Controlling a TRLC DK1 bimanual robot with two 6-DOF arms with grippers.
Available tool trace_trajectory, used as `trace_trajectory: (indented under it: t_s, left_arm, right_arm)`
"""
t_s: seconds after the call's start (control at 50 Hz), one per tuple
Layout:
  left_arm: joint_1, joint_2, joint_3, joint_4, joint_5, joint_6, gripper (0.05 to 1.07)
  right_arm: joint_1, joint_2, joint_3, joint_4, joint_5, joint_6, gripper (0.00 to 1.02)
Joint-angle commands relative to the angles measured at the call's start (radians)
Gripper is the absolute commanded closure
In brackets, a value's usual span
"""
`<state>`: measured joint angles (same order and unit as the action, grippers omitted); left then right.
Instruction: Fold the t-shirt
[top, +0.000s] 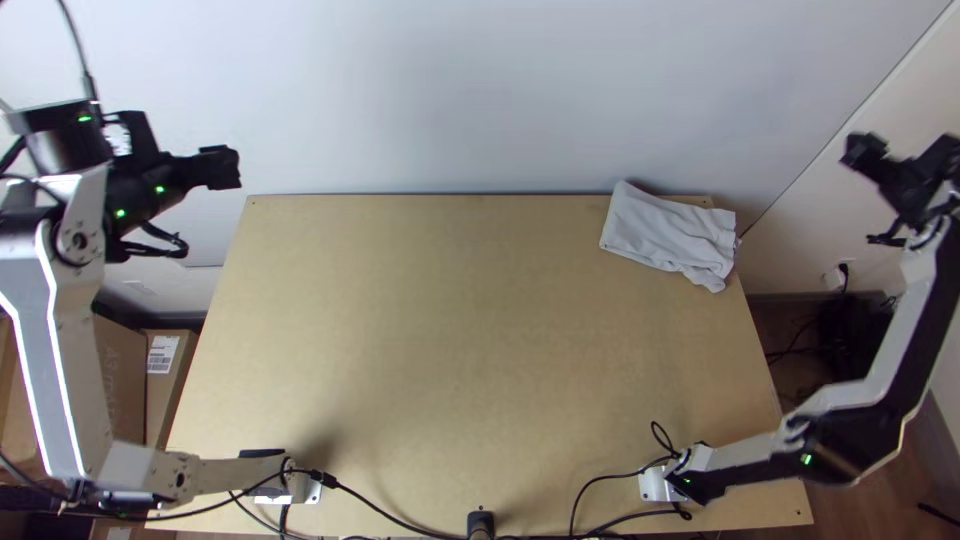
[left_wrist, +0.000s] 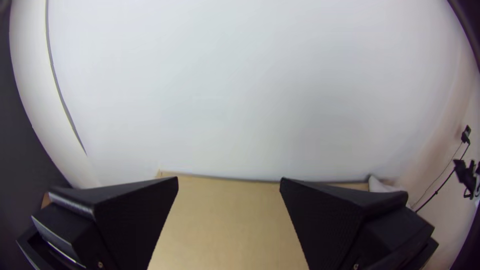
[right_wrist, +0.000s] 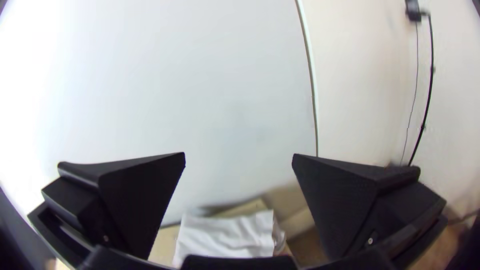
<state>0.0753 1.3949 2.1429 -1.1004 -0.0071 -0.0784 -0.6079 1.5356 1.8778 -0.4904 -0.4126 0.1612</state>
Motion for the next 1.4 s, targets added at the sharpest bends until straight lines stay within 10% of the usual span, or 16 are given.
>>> trace_trajectory:
  t_s: [0.0, 0.26, 0.5, 0.62, 1.38]
  left_arm:
    - [0.012, -0.134, -0.064, 0.082, -0.005, -0.004, 0.09]
    - [0.031, -0.491, -0.471, 0.405, -0.040, 0.052, 0.09]
    - [0.038, -0.755, -0.785, 0.609, -0.093, 0.054, 0.09]
    - [0.043, -0.898, -0.996, 0.737, -0.094, 0.055, 0.09]
    - [0.072, -1.396, -2.097, 1.263, -0.068, 0.135, 0.09]
  right_arm:
    - [0.050, -0.173, -0.045, 0.053, 0.052, -0.072, 0.04]
    - [0.117, -0.571, -0.210, 0.227, 0.113, -0.081, 0.04]
    - [0.119, -1.042, -0.709, 0.925, 0.164, -0.054, 0.04]
    - [0.117, -1.121, -0.775, 0.854, 0.166, 0.015, 0.04]
    - [0.092, -1.543, -1.876, 0.955, 0.195, -0.071, 0.04]
